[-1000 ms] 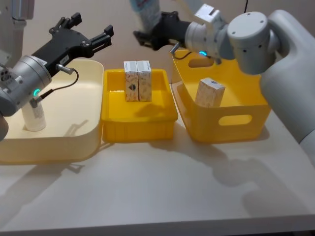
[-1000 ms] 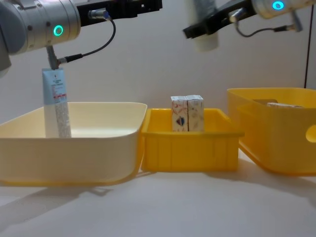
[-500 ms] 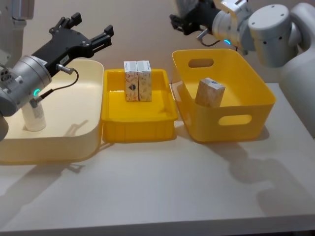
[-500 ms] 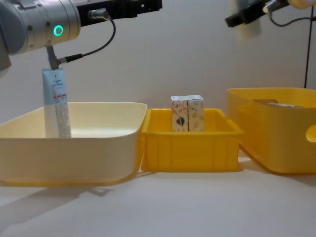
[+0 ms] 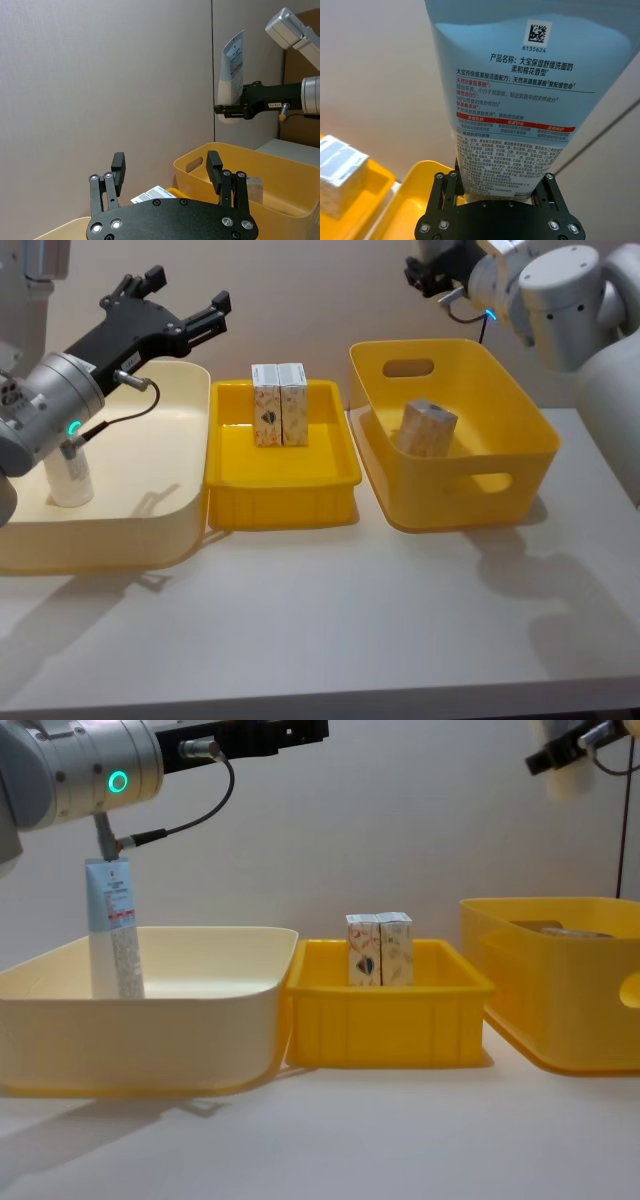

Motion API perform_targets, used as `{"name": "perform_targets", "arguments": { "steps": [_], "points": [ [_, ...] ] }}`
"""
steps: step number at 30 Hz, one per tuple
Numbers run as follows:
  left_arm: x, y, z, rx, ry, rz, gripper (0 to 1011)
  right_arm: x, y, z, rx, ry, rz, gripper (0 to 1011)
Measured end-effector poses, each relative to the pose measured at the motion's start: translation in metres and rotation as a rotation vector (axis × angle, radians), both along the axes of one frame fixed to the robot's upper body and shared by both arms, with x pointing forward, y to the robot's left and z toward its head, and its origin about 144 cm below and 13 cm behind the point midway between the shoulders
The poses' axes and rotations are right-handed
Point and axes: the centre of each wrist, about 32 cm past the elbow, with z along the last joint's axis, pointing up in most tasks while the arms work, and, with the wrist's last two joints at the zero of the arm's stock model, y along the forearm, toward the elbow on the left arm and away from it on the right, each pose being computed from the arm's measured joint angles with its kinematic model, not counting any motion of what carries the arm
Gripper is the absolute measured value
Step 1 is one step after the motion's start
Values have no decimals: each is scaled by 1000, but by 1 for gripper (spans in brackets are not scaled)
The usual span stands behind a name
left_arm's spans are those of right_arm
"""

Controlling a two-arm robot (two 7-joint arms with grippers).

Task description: Bimanual collaborative sorting of washing and personal care products

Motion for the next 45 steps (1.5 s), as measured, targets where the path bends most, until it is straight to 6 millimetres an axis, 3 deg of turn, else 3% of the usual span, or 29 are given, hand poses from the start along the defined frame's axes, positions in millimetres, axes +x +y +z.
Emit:
{"name": "perform_targets", "arguments": {
  "steps": [18, 45],
  "points": [
    [0, 0, 0, 0, 0, 0, 1003, 15, -6, -2, 34, 50, -179, 615],
    [0, 0, 0, 0, 0, 0, 1003, 30, 0, 44, 132, 417, -106, 615]
  ]
}}
